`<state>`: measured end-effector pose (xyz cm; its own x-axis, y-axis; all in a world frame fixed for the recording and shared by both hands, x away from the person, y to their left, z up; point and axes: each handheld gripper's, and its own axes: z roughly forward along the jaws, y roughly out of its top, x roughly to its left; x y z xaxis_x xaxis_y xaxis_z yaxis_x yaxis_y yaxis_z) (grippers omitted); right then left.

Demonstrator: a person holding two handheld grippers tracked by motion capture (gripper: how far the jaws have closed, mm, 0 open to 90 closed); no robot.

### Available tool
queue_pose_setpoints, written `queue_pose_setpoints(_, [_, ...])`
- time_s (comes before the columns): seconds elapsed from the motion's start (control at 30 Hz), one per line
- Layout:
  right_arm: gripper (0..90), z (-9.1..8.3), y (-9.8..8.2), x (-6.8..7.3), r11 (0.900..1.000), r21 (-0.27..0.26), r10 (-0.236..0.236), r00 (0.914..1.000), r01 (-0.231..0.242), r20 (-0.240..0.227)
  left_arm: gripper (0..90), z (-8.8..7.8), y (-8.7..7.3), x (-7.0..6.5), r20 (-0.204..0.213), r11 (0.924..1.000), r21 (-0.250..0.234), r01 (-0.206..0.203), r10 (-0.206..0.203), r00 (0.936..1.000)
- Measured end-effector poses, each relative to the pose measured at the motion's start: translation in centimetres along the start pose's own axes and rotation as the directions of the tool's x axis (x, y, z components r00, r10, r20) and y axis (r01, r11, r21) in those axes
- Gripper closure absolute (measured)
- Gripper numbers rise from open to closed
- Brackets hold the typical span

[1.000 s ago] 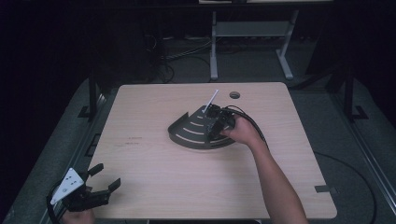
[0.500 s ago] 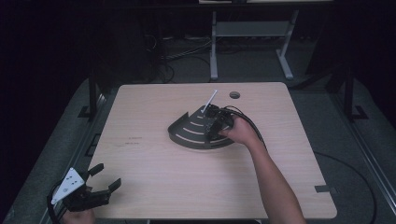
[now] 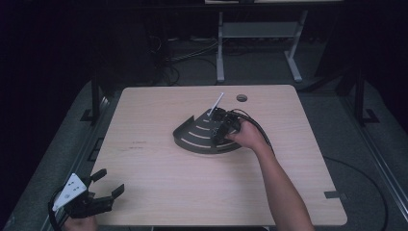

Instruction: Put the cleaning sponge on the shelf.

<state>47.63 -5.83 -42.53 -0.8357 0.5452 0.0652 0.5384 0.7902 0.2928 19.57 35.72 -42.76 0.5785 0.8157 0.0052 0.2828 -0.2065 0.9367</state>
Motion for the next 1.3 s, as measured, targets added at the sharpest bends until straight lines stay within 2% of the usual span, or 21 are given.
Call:
queue_pose_setpoints(0.5, [29.7, -0.5, -0.2, 0.0, 1.0, -0.01, 0.015, 0.9999, -0.015, -0.008, 13.3, 0.0, 0.0, 0.0, -0.001, 1.0, 0.001, 0.002, -0.002, 1.0])
queue_pose_setpoints(0.97, [27.8, -1.2, -0.5, 0.4, 1.0, -0.025, 0.008, 1.0, -0.008, -0.001, 13.3, 0.0, -0.1, 0.0, 0.0, 1.0, 0.004, 0.007, -0.007, 1.0])
queue_pose_setpoints(1.3, [25.0, -3.1, -1.4, 0.8, 0.996, -0.086, 0.007, 1.0, -0.007, 0.004, 13.3, 0.0, -0.1, -0.1, 0.002, 1.0, 0.009, 0.003, -0.003, 1.0])
